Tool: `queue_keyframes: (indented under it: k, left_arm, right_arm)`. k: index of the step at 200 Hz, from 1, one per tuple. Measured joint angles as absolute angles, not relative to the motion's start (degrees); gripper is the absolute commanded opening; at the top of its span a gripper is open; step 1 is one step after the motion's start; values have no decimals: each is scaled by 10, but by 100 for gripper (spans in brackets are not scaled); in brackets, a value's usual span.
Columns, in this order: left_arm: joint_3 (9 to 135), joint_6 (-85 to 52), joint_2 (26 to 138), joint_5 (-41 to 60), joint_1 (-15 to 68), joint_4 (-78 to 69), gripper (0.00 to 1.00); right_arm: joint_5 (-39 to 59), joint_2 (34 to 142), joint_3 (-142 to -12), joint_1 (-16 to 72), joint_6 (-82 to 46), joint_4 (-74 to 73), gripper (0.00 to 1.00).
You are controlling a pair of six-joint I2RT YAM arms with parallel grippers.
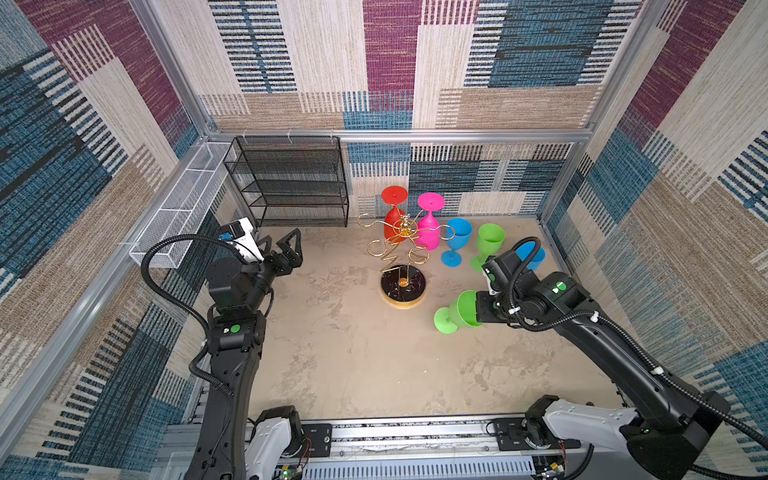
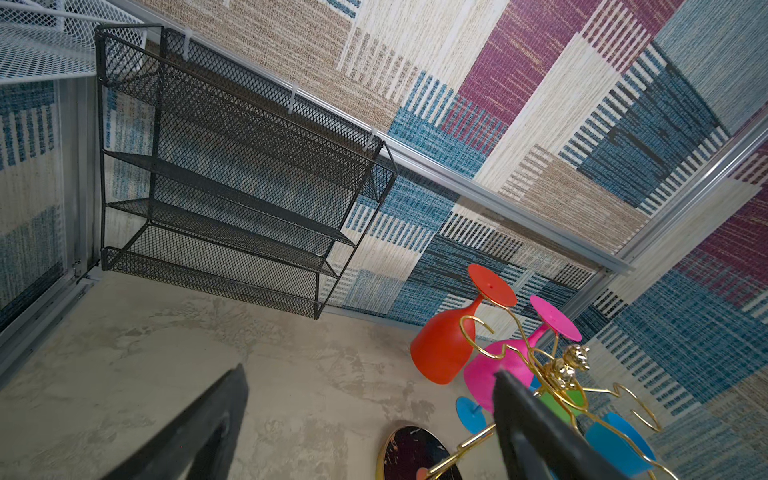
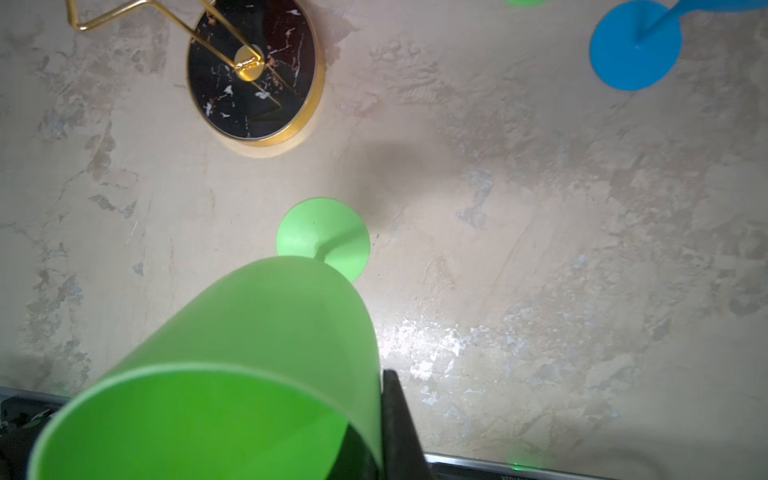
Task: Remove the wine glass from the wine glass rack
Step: 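Carry the green glass with the right gripper toward the loose glasses and lower it, then open the right gripper and raise it off the standing green glass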
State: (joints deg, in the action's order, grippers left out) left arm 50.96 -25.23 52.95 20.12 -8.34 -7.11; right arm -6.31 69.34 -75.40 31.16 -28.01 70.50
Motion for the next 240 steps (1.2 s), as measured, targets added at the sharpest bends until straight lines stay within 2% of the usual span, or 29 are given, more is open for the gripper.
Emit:
queue_keyframes:
  k: [71,143,210,240]
  left_arm:
    - [430,-223,518,199,-83,-123,93]
    - [392,-194,496,199,-78,-148,93]
    - [392,-190,490,199,-72,-147,93]
    - [393,-189,487,199,-71,-146,93]
  right_arm:
    - [-79,810,-816,222,-184,693,0]
    - [-75,912,-868,192,-123,663,0]
    - [-79,963,-886,184,-103,654,10]
    - [-79,967,-889,184,-99,653,31]
